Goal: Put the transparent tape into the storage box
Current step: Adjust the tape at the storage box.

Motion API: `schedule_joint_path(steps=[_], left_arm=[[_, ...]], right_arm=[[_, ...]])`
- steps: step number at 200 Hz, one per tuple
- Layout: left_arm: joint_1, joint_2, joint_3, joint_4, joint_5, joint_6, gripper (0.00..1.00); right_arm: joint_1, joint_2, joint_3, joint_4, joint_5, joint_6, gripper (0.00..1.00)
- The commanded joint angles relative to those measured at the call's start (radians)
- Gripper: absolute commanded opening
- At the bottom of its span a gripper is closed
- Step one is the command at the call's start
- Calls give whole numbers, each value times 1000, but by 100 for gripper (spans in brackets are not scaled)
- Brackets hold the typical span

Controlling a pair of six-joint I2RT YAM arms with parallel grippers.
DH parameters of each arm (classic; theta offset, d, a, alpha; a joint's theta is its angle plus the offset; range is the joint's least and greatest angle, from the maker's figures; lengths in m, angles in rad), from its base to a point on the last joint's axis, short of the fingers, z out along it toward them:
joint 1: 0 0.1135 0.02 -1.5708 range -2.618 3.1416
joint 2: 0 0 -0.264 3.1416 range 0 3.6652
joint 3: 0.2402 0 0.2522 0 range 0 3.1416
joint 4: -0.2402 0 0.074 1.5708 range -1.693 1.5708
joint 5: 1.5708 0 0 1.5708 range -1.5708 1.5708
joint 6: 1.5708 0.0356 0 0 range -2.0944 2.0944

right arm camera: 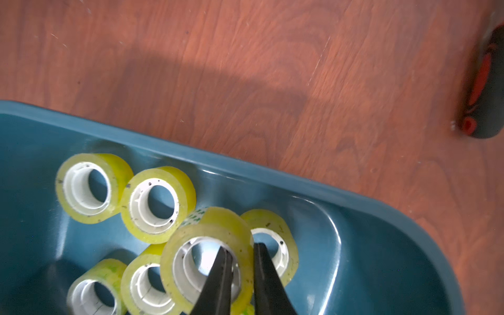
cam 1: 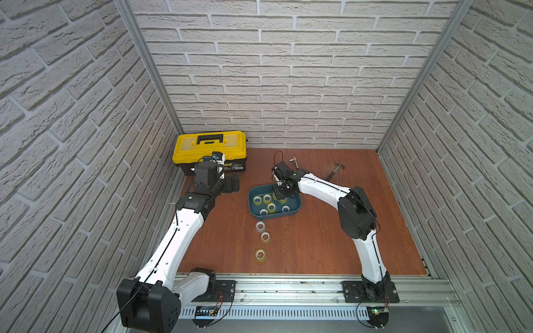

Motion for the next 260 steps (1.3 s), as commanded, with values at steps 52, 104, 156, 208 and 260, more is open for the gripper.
schedule_joint_path(steps=[52,104,156,208,260], left_arm=[[-29,-23,-16,35,-11,13,98],[-44,-25,-13,31,-18,21,98],[-48,-29,-13,30,-28,25,98],[-50,-27,-14,29,-26,24,98],[-63,-23,-12,28,-27,29,98]], right_arm=[[-4,-45,-51,11,56,-4,8],[-29,-118,-122,15,74,-17,8],[-26,-152,-100,43,-11,-2,8],[-20,-73,-13,37,-50,19,9],[-18,1,43,34,-71,37,9]])
